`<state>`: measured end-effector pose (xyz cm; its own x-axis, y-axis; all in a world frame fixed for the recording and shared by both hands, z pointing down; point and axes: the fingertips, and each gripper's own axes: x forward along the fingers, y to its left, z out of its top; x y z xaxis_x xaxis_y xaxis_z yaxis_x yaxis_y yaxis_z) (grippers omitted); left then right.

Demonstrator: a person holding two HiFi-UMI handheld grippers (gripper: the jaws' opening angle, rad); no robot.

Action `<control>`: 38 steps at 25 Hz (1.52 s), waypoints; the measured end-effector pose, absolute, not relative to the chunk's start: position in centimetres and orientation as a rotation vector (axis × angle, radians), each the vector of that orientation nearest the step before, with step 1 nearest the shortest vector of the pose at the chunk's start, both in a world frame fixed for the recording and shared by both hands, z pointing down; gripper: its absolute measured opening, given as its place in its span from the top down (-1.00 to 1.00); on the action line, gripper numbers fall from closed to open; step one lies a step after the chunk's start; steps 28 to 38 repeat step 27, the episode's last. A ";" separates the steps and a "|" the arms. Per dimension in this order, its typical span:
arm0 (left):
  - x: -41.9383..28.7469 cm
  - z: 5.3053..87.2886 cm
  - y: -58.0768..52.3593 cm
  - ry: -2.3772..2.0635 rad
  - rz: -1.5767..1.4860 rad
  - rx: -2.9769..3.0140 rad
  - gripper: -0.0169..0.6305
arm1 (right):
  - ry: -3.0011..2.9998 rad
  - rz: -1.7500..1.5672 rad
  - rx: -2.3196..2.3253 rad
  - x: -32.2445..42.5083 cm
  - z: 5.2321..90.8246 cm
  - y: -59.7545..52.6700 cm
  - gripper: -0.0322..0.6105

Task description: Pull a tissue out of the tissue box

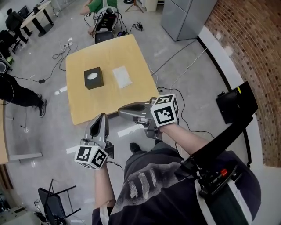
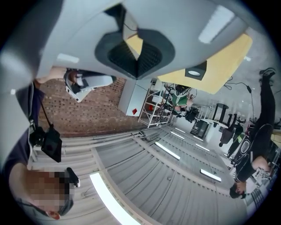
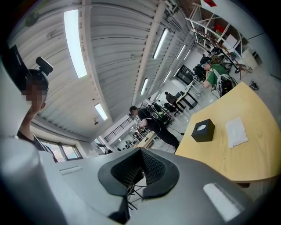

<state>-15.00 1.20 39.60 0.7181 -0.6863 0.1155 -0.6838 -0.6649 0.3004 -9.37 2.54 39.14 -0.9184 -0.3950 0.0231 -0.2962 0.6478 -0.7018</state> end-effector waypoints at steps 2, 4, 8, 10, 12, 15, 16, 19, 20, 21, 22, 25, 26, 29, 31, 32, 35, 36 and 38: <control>-14.2 39.3 1.7 -1.073 -0.003 2.610 0.95 | 2.726 -1.104 -0.578 -8.5 38.8 3.0 0.91; -13.1 38.9 2.2 -1.076 0.012 2.620 0.95 | 2.723 -1.076 -0.575 -7.4 38.5 3.6 0.91; -9.3 38.0 4.0 -1.074 0.053 2.653 0.95 | 2.695 -1.048 -0.549 -4.2 38.0 5.3 0.91; -6.9 37.7 5.1 -1.070 0.082 2.666 0.95 | 2.675 -1.046 -0.541 -2.0 38.0 6.4 0.91; -4.6 37.5 6.3 -1.065 0.108 2.678 0.95 | 2.657 -1.037 -0.534 0.3 37.9 7.5 0.91; -1.7 36.9 8.1 -1.069 0.145 2.687 0.95 | 2.639 -1.025 -0.521 3.3 37.3 9.1 0.91; -1.1 36.6 8.6 -1.074 0.154 2.685 0.95 | 2.636 -1.026 -0.511 4.0 37.1 9.6 0.91; 0.2 35.7 9.9 -1.121 0.176 2.671 0.94 | 2.632 -1.039 -0.464 5.6 36.8 10.8 0.91; 0.3 35.3 10.3 -1.138 0.181 2.667 0.95 | 2.626 -1.048 -0.454 5.9 36.7 11.1 0.91; 0.3 35.0 10.7 -1.150 0.185 2.663 0.95 | 2.619 -1.059 -0.451 6.1 36.7 11.5 0.91; 0.0 34.7 11.1 -1.157 0.189 2.659 0.94 | 2.614 -1.072 -0.451 6.0 36.7 11.9 0.91; -2.0 34.2 12.3 -1.191 0.199 2.644 0.95 | 2.613 -1.094 -0.428 4.2 37.2 13.4 0.91; -2.9 34.1 12.7 -1.209 0.204 2.640 0.94 | 2.615 -1.096 -0.411 3.4 37.4 13.7 0.91; -3.8 34.0 13.0 -1.228 0.209 2.635 0.95 | 2.616 -1.097 -0.393 2.6 37.5 14.1 0.91; -3.8 34.0 13.0 -1.228 0.209 2.635 0.95 | 2.616 -1.097 -0.393 2.6 37.5 14.1 0.91; -3.8 34.0 13.0 -1.228 0.209 2.635 0.95 | 2.616 -1.097 -0.393 2.6 37.5 14.1 0.91; -3.8 34.0 13.0 -1.228 0.209 2.635 0.95 | 2.616 -1.097 -0.393 2.6 37.5 14.1 0.91; -3.8 34.0 13.0 -1.228 0.209 2.635 0.95 | 2.616 -1.097 -0.393 2.6 37.5 14.1 0.91; -3.8 34.0 13.0 -1.228 0.209 2.635 0.95 | 2.616 -1.097 -0.393 2.6 37.5 14.1 0.91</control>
